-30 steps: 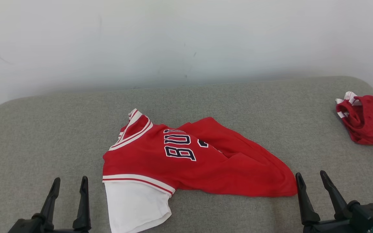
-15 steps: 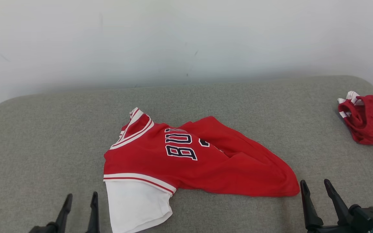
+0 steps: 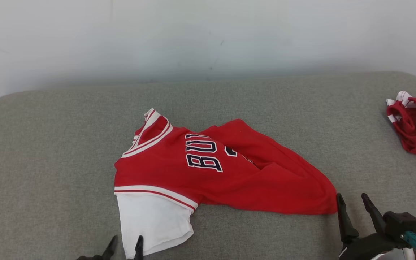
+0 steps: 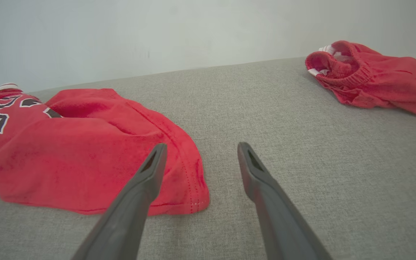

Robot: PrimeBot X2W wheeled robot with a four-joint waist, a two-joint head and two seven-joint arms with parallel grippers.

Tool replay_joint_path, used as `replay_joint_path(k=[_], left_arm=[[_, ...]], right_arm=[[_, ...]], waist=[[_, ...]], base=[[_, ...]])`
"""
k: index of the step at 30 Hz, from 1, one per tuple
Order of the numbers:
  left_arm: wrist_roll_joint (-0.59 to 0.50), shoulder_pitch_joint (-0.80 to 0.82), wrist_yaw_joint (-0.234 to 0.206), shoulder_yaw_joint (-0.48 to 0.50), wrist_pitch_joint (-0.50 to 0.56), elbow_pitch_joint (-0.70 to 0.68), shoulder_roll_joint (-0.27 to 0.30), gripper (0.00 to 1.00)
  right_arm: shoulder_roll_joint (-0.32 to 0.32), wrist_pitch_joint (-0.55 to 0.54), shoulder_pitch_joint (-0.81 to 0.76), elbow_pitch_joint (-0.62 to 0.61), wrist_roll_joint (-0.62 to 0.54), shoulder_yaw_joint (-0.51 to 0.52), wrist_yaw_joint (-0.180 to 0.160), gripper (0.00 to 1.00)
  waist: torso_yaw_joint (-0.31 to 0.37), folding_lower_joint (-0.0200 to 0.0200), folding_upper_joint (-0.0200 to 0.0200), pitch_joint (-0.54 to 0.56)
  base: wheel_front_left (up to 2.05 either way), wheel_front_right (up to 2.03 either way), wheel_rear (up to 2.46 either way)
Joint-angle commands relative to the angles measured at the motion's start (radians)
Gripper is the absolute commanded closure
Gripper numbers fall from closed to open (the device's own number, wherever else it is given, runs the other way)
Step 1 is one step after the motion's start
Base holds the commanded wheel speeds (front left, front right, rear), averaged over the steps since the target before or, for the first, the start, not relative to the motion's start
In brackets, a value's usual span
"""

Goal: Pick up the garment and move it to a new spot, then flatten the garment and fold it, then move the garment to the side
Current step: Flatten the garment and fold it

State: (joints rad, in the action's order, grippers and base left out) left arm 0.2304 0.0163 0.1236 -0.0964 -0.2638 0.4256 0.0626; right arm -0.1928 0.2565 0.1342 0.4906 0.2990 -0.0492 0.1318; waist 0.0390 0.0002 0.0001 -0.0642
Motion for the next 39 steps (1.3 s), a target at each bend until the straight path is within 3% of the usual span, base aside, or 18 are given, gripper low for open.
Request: replay_joint_path(k=[1, 9, 17, 19, 20, 21, 22, 23, 33, 39], left_arm=[[0.006, 0.018, 0.003, -0.008, 0.000, 0.015, -0.003, 0.00], [0.011, 0.051, 0.006, -0.037, 0.000, 0.067, -0.008, 0.00], [0.038, 0.042, 0.006, -0.083, 0.000, 0.085, -0.011, 0.00], [0.049, 0.049, 0.005, -0.111, 0.000, 0.099, -0.011, 0.00], [0.055, 0.054, 0.005, -0.121, 0.000, 0.104, -0.012, 0.00], [0.062, 0.060, 0.006, -0.126, 0.000, 0.108, -0.012, 0.40], [0.064, 0.065, 0.006, -0.130, 0.000, 0.109, -0.012, 0.64], [0.070, 0.069, 0.006, -0.130, 0.000, 0.106, -0.012, 1.00], [0.110, 0.089, 0.006, -0.091, 0.000, 0.019, -0.011, 1.00], [0.109, 0.204, 0.006, -0.087, 0.000, -0.066, 0.012, 1.00]], right_arm=[[-0.010, 0.005, 0.025, 0.032, 0.002, -0.007, -0.003, 0.00], [-0.021, 0.010, 0.108, 0.197, 0.022, -0.052, -0.003, 0.00], [-0.007, 0.010, 0.095, 0.242, 0.057, -0.081, -0.003, 0.00], [-0.006, 0.009, 0.107, 0.268, 0.068, -0.093, -0.003, 0.63], [-0.006, 0.009, 0.115, 0.274, 0.072, -0.097, -0.003, 0.78], [-0.006, 0.009, 0.123, 0.273, 0.076, -0.101, -0.003, 0.90], [-0.005, 0.010, 0.128, 0.269, 0.082, -0.103, -0.003, 1.00], [-0.006, 0.010, 0.129, 0.264, 0.086, -0.103, -0.003, 1.00], [-0.006, 0.010, 0.107, 0.138, 0.122, -0.105, -0.003, 1.00], [-0.024, 0.010, 0.172, 0.018, 0.159, -0.130, -0.003, 1.00]], waist=[[-0.006, -0.0002, -0.0001, -0.016], [-0.025, -0.0002, -0.0001, -0.045], [-0.034, -0.0002, -0.0001, -0.050], [-0.032, -0.0002, -0.0001, -0.051], [-0.031, -0.0002, -0.0001, -0.052], [-0.031, -0.0002, -0.0001, -0.053], [-0.030, -0.0002, -0.0001, -0.054], [-0.028, -0.0002, -0.0001, -0.055], [-0.017, -0.0002, -0.0001, -0.048], [-0.008, -0.0002, -0.0001, -0.065]], base=[[0.00, 0.00, 0.00], [0.00, 0.00, 0.00], [0.00, 0.00, 0.00], [0.00, 0.00, 0.00], [0.00, 0.00, 0.00], [0.00, 0.00, 0.00], [0.00, 0.00, 0.00], [0.00, 0.00, 0.00], [0.00, 0.00, 0.00], [0.00, 0.00, 0.00]])
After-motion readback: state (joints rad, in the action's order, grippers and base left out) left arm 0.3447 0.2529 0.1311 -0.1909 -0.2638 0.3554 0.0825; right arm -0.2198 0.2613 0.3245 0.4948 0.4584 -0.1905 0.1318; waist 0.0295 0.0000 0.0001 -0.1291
